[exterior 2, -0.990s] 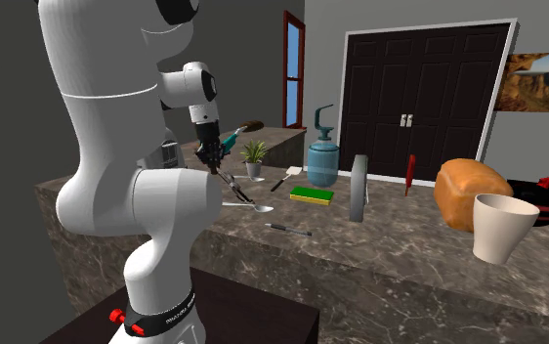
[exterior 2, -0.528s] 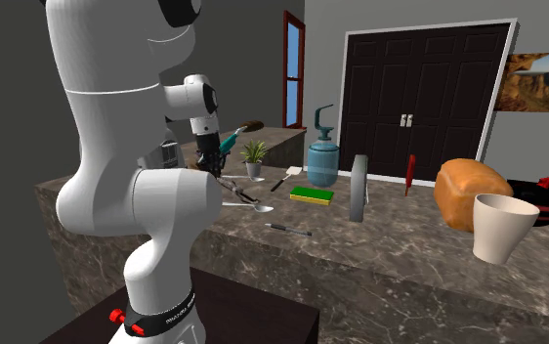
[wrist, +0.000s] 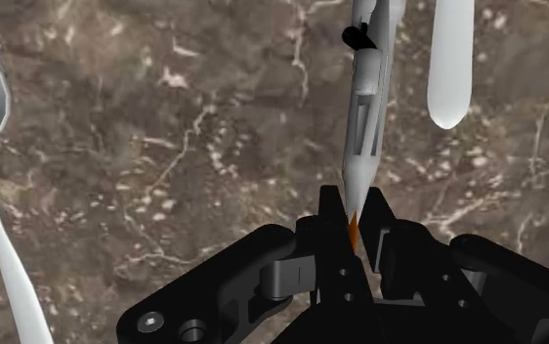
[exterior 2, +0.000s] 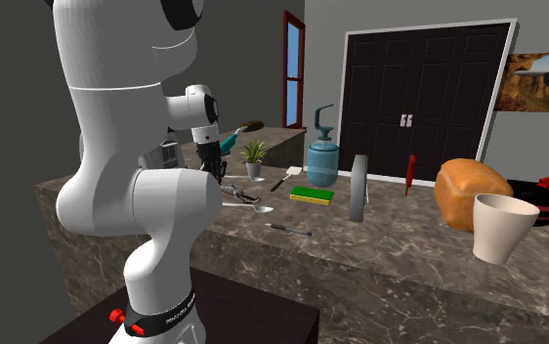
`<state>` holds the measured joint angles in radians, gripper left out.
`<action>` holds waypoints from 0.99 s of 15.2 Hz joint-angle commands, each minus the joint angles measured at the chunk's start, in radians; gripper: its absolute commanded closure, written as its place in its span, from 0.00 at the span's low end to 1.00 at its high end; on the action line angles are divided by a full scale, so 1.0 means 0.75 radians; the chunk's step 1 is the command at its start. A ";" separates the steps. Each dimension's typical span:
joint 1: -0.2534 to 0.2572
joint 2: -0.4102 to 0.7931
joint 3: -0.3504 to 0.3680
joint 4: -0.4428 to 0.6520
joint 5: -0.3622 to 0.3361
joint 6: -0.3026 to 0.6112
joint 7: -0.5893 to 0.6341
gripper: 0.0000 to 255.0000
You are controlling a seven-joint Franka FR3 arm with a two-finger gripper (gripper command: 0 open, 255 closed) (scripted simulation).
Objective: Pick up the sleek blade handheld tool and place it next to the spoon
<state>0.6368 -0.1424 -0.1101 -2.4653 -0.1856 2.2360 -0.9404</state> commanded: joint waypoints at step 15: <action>0.013 -0.083 0.016 0.098 0.018 -0.182 -0.007 0.00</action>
<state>0.6451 -0.1971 -0.0999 -2.4046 -0.1742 2.1214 -0.9443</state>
